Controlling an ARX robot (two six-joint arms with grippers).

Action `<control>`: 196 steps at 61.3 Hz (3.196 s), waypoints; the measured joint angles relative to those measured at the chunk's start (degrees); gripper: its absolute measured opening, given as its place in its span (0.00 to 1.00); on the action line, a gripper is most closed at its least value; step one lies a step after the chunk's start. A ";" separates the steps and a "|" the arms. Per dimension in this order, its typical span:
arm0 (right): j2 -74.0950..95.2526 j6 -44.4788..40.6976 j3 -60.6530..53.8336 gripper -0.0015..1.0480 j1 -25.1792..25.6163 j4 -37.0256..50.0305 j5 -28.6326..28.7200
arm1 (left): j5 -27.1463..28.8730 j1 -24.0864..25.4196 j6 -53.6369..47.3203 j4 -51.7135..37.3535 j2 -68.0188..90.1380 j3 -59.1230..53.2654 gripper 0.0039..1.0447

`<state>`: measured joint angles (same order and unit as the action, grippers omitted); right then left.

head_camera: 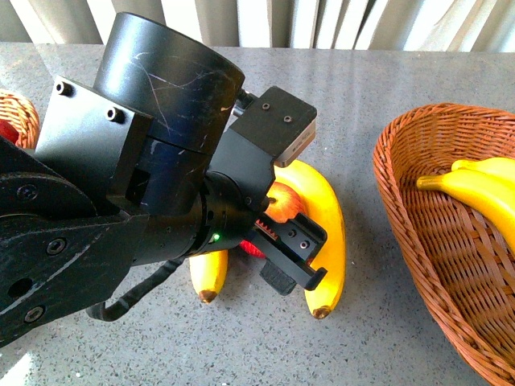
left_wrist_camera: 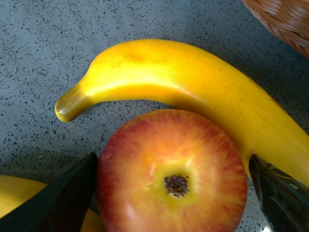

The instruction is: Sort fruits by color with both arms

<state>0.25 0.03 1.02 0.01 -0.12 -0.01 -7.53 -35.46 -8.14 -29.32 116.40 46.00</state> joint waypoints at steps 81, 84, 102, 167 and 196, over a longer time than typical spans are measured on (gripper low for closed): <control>0.00 0.00 0.00 0.91 0.00 0.00 0.00 | -10.78 48.50 -4.33 8.70 -29.53 -14.10 0.67; 0.00 0.00 0.00 0.91 0.00 0.00 0.00 | -10.93 49.29 -4.70 8.61 -29.51 -14.80 0.67; 0.00 0.00 0.00 0.91 0.00 0.00 0.00 | -11.15 51.45 -5.64 6.93 -27.76 -16.98 0.84; 0.00 0.00 0.00 0.91 0.00 0.00 0.00 | -1.16 44.41 7.80 -15.12 -63.98 -38.66 0.22; 0.00 0.00 0.00 0.91 0.00 0.00 0.00 | 7.58 35.60 8.04 -5.40 -80.54 -45.33 0.01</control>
<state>0.25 0.03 1.02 0.01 -0.12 -0.01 0.05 0.14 -0.10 -34.72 35.86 0.67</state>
